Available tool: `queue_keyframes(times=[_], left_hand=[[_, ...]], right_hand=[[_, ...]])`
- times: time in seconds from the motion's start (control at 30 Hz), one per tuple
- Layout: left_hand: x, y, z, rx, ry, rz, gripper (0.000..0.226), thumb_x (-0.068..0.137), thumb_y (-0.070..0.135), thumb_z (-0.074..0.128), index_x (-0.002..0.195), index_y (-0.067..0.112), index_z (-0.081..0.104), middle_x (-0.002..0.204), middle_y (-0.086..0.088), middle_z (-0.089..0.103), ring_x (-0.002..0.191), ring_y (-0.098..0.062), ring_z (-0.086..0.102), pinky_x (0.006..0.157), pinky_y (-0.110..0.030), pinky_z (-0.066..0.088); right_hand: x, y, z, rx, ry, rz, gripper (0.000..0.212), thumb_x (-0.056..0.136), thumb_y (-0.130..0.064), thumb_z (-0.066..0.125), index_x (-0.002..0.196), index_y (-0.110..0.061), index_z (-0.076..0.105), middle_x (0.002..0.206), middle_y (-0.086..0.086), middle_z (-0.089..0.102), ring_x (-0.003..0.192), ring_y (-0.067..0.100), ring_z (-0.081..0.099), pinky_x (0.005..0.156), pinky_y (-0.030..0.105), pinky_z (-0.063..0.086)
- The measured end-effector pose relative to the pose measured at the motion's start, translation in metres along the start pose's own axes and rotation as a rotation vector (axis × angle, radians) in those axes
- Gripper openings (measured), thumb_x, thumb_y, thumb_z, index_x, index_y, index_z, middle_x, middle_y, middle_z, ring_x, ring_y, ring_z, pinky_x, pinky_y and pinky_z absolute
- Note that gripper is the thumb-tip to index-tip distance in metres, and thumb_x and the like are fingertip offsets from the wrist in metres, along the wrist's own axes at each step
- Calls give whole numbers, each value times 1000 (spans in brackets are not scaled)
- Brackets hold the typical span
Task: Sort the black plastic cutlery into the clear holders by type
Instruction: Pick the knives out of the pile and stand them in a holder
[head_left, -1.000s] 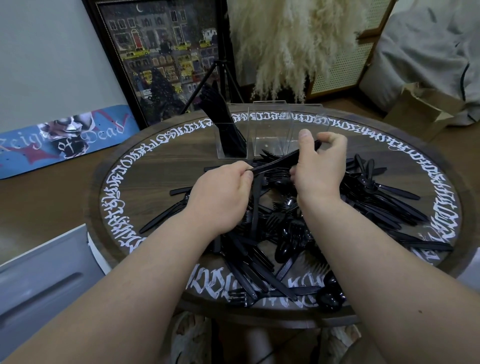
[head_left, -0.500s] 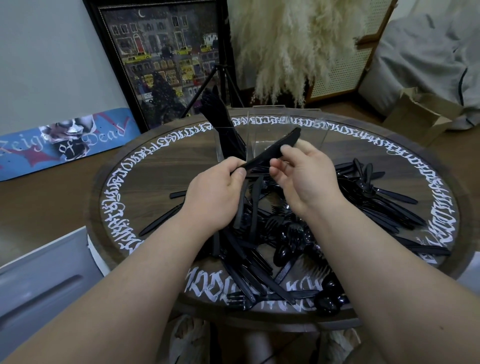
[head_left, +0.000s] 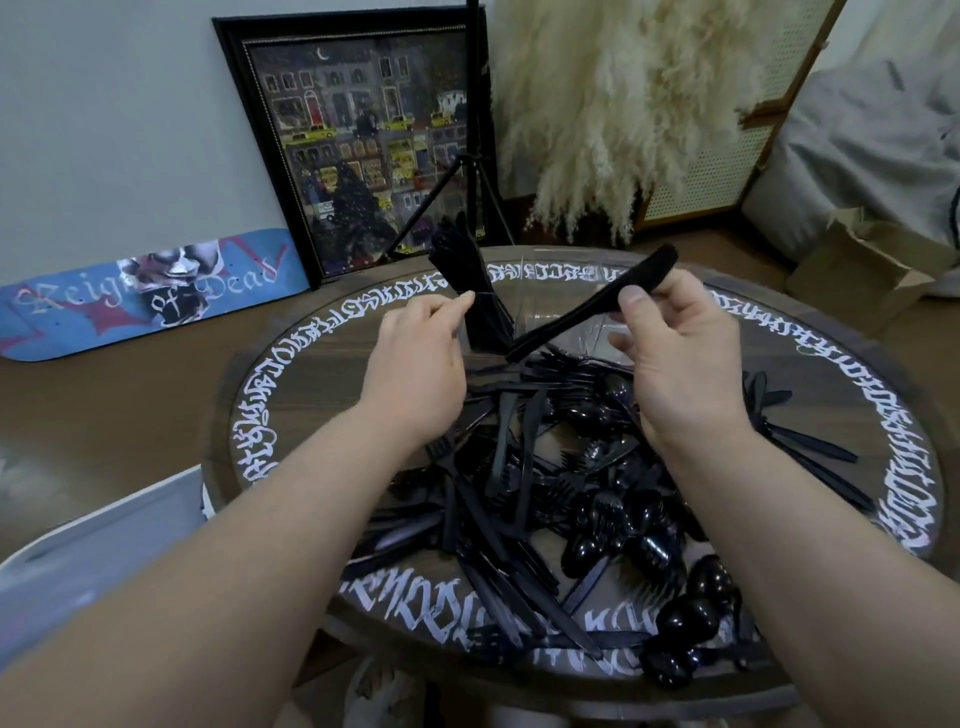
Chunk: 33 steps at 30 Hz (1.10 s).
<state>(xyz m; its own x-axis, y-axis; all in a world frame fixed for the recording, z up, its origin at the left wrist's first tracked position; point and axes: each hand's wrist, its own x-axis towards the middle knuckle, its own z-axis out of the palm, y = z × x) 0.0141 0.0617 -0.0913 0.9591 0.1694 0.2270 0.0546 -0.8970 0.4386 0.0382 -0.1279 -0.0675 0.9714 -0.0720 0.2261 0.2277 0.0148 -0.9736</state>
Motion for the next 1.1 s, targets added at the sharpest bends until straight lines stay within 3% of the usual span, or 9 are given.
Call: queue_keyframes(times=[0.2,0.27,0.37,0.53,0.7,0.83,0.97,1.1], left_hand=[[43,-18,10,160,-151,-15,63,94,9,42,151,28,22,146,-2,28,130,-29,26,107,-42,32],[49,-24,14,177,-170,-13,65,92,9,43,150,28,23,144,-2,29,127,-30,29,105,-43,35],[56,-28,16,153,-166,-5,63,92,9,43,149,28,27,144,-1,28,128,-29,29,104,-42,36],[59,-36,20,71,-151,36,58,94,8,41,148,26,31,152,-1,25,136,-28,25,110,-40,31],[54,-37,21,25,-141,62,56,94,7,38,148,21,32,149,-1,33,135,-26,29,111,-38,30],[45,-36,22,31,-153,78,59,93,7,38,149,21,28,149,0,32,133,-24,30,108,-36,32],[44,-36,22,21,-152,76,60,93,5,38,150,20,27,151,-1,31,135,-25,29,109,-35,30],[39,-35,18,-32,-150,72,61,93,5,41,149,24,28,152,2,32,137,-22,28,109,-31,25]], right_hand=[[45,-25,21,-208,-86,-245,16,92,-13,56,85,-26,62,81,-3,64,79,21,61,79,50,53],[61,-28,31,-260,-126,-307,12,92,-13,56,87,-22,63,78,-5,63,79,25,61,79,46,53],[80,-26,48,-370,-206,-344,10,93,-12,56,88,-18,63,71,-13,59,69,8,54,72,31,49],[105,-9,71,-671,-399,-326,11,94,-15,54,95,-8,62,84,9,64,76,19,54,74,35,45],[112,10,89,-965,-627,-220,20,94,-16,54,75,-20,49,74,-5,50,81,20,50,70,26,34],[108,20,98,-1055,-677,-250,10,95,-18,51,90,-17,60,87,1,58,88,24,54,72,29,40],[101,29,100,-1216,-686,-346,16,97,-23,46,87,-13,54,87,6,55,96,32,54,71,32,36],[95,31,88,-1239,-612,-361,34,96,-30,51,125,-14,58,120,9,60,114,32,48,94,37,39]])
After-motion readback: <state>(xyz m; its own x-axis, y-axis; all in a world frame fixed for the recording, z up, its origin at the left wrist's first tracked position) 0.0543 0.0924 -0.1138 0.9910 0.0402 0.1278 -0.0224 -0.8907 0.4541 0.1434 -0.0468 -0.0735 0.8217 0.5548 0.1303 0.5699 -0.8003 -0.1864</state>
